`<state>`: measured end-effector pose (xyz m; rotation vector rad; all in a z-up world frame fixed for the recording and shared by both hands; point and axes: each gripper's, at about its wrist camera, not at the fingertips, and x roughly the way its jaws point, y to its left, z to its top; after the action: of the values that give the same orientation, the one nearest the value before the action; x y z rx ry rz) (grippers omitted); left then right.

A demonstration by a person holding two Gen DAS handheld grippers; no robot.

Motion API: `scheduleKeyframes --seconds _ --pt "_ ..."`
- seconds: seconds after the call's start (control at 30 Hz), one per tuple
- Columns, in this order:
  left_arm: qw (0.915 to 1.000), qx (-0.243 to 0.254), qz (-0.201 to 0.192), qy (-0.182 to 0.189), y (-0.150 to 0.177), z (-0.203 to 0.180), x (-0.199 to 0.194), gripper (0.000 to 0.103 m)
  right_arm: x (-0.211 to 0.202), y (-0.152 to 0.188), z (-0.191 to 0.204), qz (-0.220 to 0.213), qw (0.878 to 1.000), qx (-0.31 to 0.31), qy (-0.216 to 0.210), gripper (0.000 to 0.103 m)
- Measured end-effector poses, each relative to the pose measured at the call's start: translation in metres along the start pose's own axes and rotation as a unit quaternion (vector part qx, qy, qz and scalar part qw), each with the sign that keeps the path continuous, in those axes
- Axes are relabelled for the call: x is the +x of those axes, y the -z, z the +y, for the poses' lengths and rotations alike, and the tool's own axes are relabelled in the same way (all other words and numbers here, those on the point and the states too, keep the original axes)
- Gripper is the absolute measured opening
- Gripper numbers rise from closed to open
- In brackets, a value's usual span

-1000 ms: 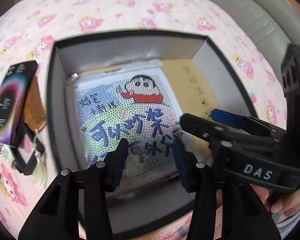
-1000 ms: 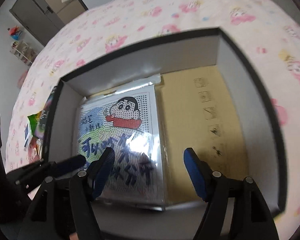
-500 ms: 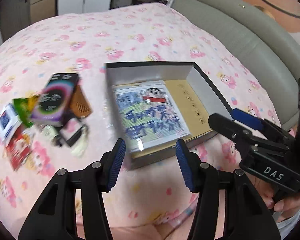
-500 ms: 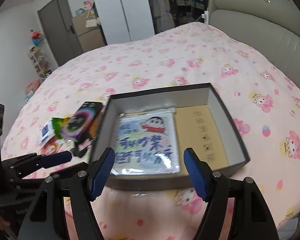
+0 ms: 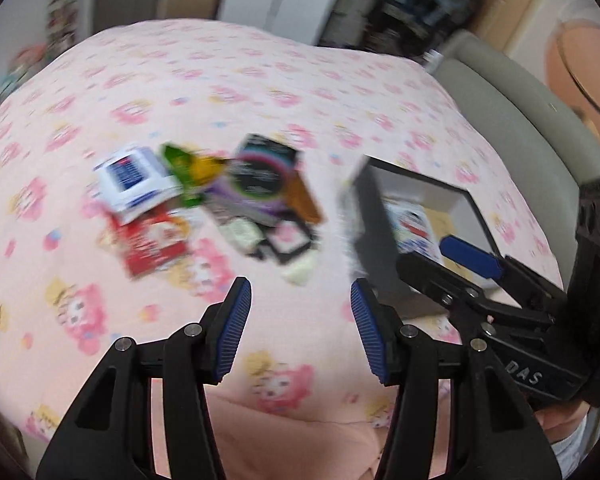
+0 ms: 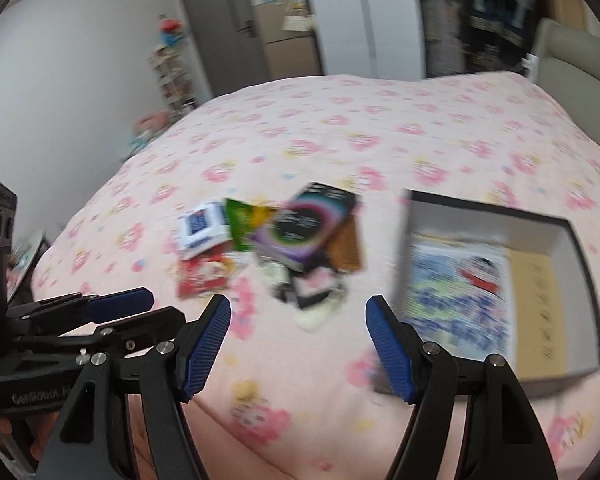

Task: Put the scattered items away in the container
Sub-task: 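Move the left tool back toward the black Smart Devil box, then grasp the black Smart Devil box with the left gripper and lift it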

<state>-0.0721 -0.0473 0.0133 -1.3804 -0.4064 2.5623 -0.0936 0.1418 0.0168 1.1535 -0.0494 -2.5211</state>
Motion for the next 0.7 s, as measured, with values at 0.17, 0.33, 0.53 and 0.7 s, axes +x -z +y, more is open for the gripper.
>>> scheduleKeyframes --seconds 0.17,0.33,0.53,0.7 --pt "0.9973 -0.07 0.009 -0.021 -0.011 0.064 0.016 0.052 0.046 -0.011 0.033 0.022 0.999 -0.031 -0.007 0.067" --pt "0.9958 -0.088 0.021 -0.006 -0.037 0.082 0.068 0.047 0.102 -0.019 0.019 0.065 0.998 0.0 0.004 0.067" --pt "0.9944 -0.092 0.053 -0.002 -0.085 0.075 0.157 0.042 0.154 -0.03 -0.007 0.088 0.995 0.038 0.019 0.065" --pt "0.9946 -0.092 0.039 -0.026 -0.11 0.076 0.206 0.042 0.187 -0.034 -0.035 0.105 0.991 0.077 0.012 0.057"
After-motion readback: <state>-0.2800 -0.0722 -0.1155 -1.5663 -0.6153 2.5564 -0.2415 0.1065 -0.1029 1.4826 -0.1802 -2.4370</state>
